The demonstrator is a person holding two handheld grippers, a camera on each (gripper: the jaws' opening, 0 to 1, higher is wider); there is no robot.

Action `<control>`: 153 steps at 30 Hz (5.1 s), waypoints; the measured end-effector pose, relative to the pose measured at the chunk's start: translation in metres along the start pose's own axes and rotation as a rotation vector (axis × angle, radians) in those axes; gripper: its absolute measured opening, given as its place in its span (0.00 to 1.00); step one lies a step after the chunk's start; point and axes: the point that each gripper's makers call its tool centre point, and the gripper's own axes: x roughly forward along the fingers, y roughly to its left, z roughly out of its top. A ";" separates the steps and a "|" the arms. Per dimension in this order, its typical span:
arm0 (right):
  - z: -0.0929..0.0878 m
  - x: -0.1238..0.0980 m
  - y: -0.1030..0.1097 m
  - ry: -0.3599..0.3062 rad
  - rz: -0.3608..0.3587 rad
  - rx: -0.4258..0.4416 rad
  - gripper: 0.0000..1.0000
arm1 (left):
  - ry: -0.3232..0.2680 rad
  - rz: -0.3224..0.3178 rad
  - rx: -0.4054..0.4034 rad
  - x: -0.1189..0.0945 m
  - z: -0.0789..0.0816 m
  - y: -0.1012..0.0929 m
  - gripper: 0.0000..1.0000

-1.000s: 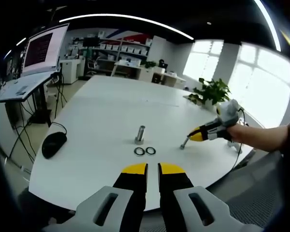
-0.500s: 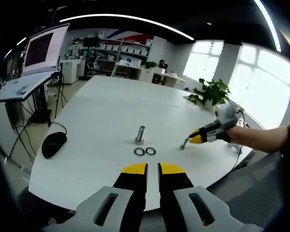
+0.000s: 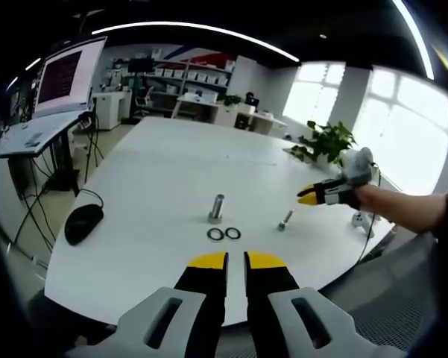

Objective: Place the washer onto the threaded stud by aligning its center hole with the stud, sliding it down to the base, and recovering from edge contact or off-axis alignment until the washer reaches the visible bottom stop.

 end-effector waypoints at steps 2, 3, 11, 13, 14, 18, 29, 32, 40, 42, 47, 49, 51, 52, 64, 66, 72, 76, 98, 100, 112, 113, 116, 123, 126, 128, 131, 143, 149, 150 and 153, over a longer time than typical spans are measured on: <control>0.009 -0.011 -0.009 -0.020 -0.023 0.002 0.16 | -0.002 -0.001 0.002 0.000 0.000 0.000 0.06; 0.012 -0.016 -0.012 -0.030 -0.028 0.004 0.16 | -0.002 -0.003 0.004 0.000 0.000 -0.001 0.06; 0.026 -0.064 -0.013 -0.100 -0.056 0.023 0.16 | -0.035 -0.007 0.010 -0.001 0.006 -0.001 0.06; 0.021 -0.077 -0.010 -0.111 -0.062 0.035 0.16 | -0.034 -0.007 0.015 -0.001 0.006 -0.001 0.06; 0.017 -0.085 -0.009 -0.115 -0.068 0.046 0.16 | -0.035 -0.007 0.020 -0.001 0.006 -0.001 0.06; 0.004 -0.107 0.000 -0.113 -0.081 0.064 0.16 | -0.046 -0.014 0.023 -0.002 0.007 -0.002 0.06; -0.035 -0.149 0.057 -0.110 -0.055 0.148 0.15 | -0.020 -0.034 0.045 -0.003 0.002 -0.006 0.06; -0.049 -0.156 0.066 -0.098 -0.051 0.188 0.15 | -0.014 -0.033 0.046 -0.004 0.001 -0.005 0.06; -0.053 -0.162 0.090 -0.117 -0.044 0.249 0.15 | -0.006 -0.022 0.061 -0.005 0.000 -0.004 0.06; -0.053 -0.163 0.100 -0.120 -0.031 0.252 0.15 | -0.019 -0.036 0.063 -0.006 0.003 -0.007 0.07; -0.050 -0.175 0.104 -0.157 -0.061 0.300 0.11 | -0.006 -0.042 0.068 -0.005 0.002 -0.009 0.08; -0.048 -0.179 0.104 -0.184 -0.075 0.306 0.10 | 0.009 -0.046 0.084 -0.004 0.001 -0.012 0.08; -0.048 -0.179 0.106 -0.187 -0.077 0.313 0.10 | 0.025 -0.053 0.100 -0.004 0.000 -0.014 0.08; -0.048 -0.179 0.107 -0.190 -0.077 0.319 0.10 | 0.041 -0.056 0.109 -0.003 -0.002 -0.014 0.08; -0.057 -0.172 0.103 -0.171 -0.118 0.357 0.04 | 0.094 -0.105 0.277 0.014 0.031 -0.011 0.09; -0.059 -0.172 0.100 -0.180 -0.119 0.369 0.04 | 0.105 -0.112 0.285 0.022 0.034 -0.010 0.09; -0.060 -0.176 0.090 -0.227 -0.135 0.445 0.04 | 0.182 -0.141 0.329 0.055 0.032 -0.007 0.09; -0.060 -0.177 0.086 -0.242 -0.144 0.463 0.04 | 0.229 -0.167 0.360 0.078 0.031 -0.009 0.09; -0.066 -0.165 0.093 -0.158 -0.111 0.485 0.04 | 0.477 -0.194 0.465 0.169 -0.023 0.027 0.09; -0.066 -0.167 0.092 -0.166 -0.121 0.485 0.04 | 0.487 -0.193 0.473 0.172 -0.027 0.030 0.09; -0.062 -0.167 0.094 -0.183 -0.130 0.510 0.04 | 0.543 -0.184 0.521 0.193 -0.038 0.047 0.09; -0.061 -0.167 0.093 -0.185 -0.131 0.512 0.04 | 0.545 -0.186 0.524 0.193 -0.038 0.047 0.09; -0.060 -0.168 0.092 -0.190 -0.135 0.521 0.04 | 0.553 -0.192 0.540 0.195 -0.039 0.047 0.09; -0.058 -0.167 0.091 -0.193 -0.129 0.534 0.04 | 0.586 -0.197 0.586 0.196 -0.049 0.046 0.09; -0.057 -0.167 0.091 -0.197 -0.131 0.535 0.04 | 0.562 -0.200 0.601 0.199 -0.047 0.044 0.10; -0.056 -0.167 0.090 -0.201 -0.132 0.537 0.04 | 0.556 -0.204 0.597 0.199 -0.047 0.043 0.11; -0.055 -0.166 0.091 -0.203 -0.128 0.543 0.04 | 0.542 -0.215 0.630 0.202 -0.046 0.042 0.11; -0.054 -0.165 0.091 -0.204 -0.111 0.541 0.04 | 0.529 -0.214 0.662 0.203 -0.043 0.038 0.03; -0.053 -0.165 0.091 -0.208 -0.106 0.538 0.04 | 0.548 -0.216 0.564 0.192 -0.047 0.036 0.02; -0.053 -0.165 0.091 -0.208 -0.106 0.539 0.04 | 0.547 -0.211 0.563 0.191 -0.047 0.036 0.02; -0.052 -0.165 0.091 -0.212 -0.108 0.540 0.04 | 0.536 -0.204 0.567 0.186 -0.043 0.036 0.02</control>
